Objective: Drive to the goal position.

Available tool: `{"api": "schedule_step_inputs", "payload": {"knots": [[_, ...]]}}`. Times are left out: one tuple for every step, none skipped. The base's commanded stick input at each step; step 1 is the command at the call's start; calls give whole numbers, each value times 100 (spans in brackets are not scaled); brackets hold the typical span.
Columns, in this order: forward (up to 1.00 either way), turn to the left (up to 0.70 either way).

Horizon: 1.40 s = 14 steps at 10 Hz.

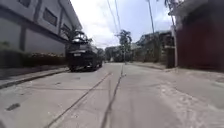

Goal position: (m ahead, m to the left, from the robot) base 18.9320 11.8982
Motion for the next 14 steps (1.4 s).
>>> {"api": "schedule_step_inputs", "payload": {"knots": [[100,0],[100,0],[100,0],[100,0],[100,0],[100,0],[100,0],[100,0],[100,0],[100,0],[100,0],[100,0],[100,0],[100,0]]}}
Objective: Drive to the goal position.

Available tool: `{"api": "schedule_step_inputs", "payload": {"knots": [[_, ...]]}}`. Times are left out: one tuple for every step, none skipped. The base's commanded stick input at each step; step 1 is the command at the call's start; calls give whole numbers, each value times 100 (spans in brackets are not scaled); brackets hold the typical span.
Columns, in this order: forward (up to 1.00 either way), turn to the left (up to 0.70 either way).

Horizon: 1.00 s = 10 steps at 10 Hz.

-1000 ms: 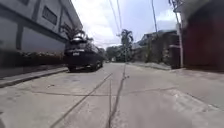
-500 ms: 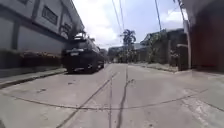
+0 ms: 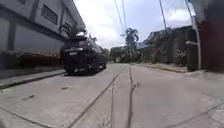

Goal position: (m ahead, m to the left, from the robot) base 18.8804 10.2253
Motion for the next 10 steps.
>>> {"api": "schedule_step_inputs", "payload": {"knots": [[100,0],[100,0],[100,0],[100,0],[100,-12],[100,-39],[100,-39],[100,-39],[100,-39],[100,-26]]}}
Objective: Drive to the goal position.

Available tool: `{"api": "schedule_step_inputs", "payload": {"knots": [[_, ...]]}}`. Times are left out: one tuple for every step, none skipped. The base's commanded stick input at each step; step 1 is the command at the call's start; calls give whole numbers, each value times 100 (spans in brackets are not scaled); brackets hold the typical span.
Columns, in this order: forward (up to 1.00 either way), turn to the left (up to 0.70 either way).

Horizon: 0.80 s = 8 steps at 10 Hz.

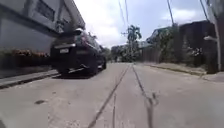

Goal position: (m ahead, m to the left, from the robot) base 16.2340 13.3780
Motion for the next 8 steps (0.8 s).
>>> {"api": "schedule_step_inputs", "payload": {"knots": [[100,2],[100,0],[100,0],[100,0],[100,0],[100,0],[100,0],[100,0]]}}
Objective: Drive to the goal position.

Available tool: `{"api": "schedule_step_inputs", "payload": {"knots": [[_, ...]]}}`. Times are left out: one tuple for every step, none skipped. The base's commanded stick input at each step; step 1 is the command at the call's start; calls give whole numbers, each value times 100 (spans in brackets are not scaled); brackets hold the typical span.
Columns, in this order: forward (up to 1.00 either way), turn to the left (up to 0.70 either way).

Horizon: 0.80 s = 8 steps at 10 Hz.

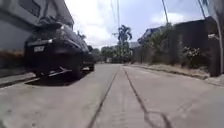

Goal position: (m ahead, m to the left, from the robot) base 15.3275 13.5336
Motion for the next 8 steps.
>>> {"api": "schedule_step_inputs", "payload": {"knots": [[100,0],[100,0],[100,0],[100,0],[100,0],[100,-1],[100,-5],[100,-21]]}}
